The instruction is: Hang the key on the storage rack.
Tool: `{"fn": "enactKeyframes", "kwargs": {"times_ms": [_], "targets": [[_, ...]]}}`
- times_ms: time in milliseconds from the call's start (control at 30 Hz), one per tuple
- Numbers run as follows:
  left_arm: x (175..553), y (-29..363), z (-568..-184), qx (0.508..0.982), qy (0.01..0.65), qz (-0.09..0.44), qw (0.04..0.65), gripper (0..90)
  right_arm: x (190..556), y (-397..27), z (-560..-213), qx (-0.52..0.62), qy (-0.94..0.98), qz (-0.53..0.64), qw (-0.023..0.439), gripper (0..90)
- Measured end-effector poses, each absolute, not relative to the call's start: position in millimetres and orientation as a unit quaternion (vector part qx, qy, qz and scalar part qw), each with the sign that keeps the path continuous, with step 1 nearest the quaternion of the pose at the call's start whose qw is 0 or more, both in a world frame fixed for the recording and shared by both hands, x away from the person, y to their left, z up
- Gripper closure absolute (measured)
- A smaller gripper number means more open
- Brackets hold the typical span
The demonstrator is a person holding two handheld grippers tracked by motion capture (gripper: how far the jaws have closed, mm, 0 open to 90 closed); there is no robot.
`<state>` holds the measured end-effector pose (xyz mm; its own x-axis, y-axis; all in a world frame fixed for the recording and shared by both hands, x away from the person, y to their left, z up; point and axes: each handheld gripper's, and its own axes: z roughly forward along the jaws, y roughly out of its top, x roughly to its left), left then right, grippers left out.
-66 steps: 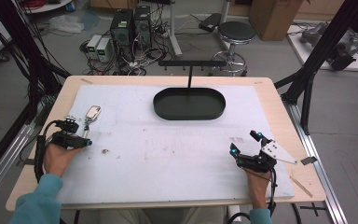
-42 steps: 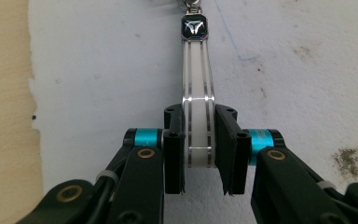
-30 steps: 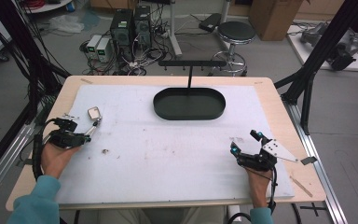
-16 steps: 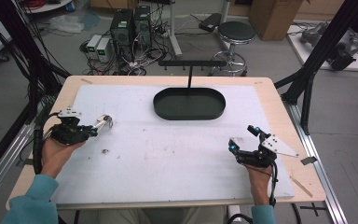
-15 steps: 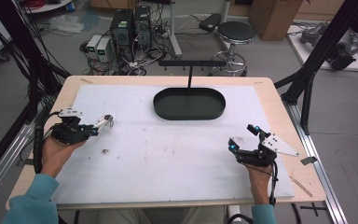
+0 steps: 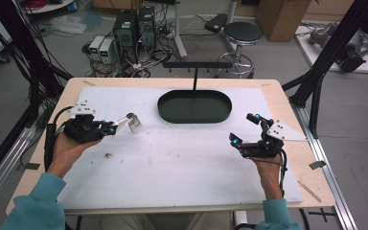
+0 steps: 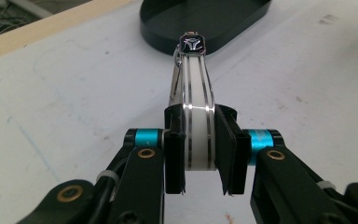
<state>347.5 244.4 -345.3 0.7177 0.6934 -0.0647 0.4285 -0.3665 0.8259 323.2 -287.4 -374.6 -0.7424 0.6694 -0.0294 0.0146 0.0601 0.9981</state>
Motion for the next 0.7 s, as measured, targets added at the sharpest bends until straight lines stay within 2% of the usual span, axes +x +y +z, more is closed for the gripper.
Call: {"fn": "enactKeyframes", "kwargs": {"times_ms": [300, 700], "targets": [[353, 220, -336, 0.828, 0.272, 0.139, 0.471, 74.5, 338, -268, -346, 0.198, 0.724, 0.627, 0.206, 3.5], [359, 190, -329, 0.832, 0.207, 0.091, 0.507, 74.4, 356, -240, -317, 0.128, 0.779, 0.595, 0.148, 4.4]]}}
